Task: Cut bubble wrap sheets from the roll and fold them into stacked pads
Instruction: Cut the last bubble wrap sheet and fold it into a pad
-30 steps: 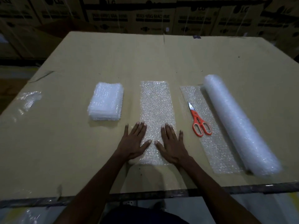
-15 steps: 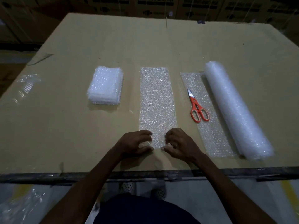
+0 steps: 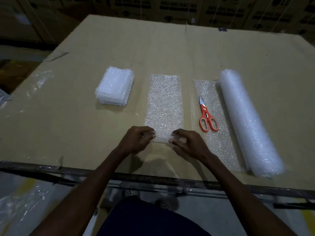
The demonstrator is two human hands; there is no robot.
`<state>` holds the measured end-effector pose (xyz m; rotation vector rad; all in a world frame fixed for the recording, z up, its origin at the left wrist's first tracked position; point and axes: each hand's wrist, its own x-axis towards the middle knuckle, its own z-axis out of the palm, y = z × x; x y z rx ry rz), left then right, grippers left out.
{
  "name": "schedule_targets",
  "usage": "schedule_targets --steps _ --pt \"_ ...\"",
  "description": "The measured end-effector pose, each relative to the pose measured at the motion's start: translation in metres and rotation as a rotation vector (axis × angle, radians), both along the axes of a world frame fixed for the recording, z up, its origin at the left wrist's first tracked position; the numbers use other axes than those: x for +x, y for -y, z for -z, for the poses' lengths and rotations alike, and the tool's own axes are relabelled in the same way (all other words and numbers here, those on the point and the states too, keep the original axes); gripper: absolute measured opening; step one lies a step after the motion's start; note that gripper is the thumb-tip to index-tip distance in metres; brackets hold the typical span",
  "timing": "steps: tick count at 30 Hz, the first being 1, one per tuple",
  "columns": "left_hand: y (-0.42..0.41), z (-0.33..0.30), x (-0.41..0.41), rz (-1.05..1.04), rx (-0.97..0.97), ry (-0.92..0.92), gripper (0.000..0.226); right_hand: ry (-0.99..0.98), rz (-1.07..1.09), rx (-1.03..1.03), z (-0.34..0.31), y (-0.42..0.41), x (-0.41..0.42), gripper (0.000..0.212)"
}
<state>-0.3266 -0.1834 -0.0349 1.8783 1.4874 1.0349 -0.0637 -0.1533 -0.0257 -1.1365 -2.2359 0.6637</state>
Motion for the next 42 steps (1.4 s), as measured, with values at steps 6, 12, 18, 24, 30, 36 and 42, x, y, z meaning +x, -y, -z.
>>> schedule_targets --steps 6,12,18,24,30,36,42 --pt "-0.041 -0.023 -0.008 0.01 -0.19 0.244 0.005 -0.237 0.072 -0.259 -0.017 -0.046 -0.001 0.015" --pt "-0.108 -0.037 -0.027 0.043 -0.167 0.217 0.012 -0.411 0.222 -0.372 -0.03 -0.104 -0.016 0.012" --pt "-0.181 -0.045 -0.033 -0.131 -0.238 0.338 0.014 -0.512 0.391 -0.45 -0.036 -0.169 -0.031 0.012" --pt "-0.249 -0.04 -0.032 -0.251 -0.238 0.392 0.01 -0.536 0.558 -0.495 -0.029 -0.237 -0.05 0.014" --pt "-0.302 -0.022 -0.04 -0.359 -0.242 0.283 0.007 -0.41 0.603 -0.456 -0.016 -0.294 -0.052 0.006" --pt "-0.337 -0.009 -0.041 -0.39 -0.236 0.15 0.005 -0.324 0.674 -0.445 -0.001 -0.342 -0.048 0.018" --pt "-0.352 0.002 -0.036 -0.425 -0.216 0.117 0.004 -0.244 0.727 -0.402 0.017 -0.358 -0.052 0.016"
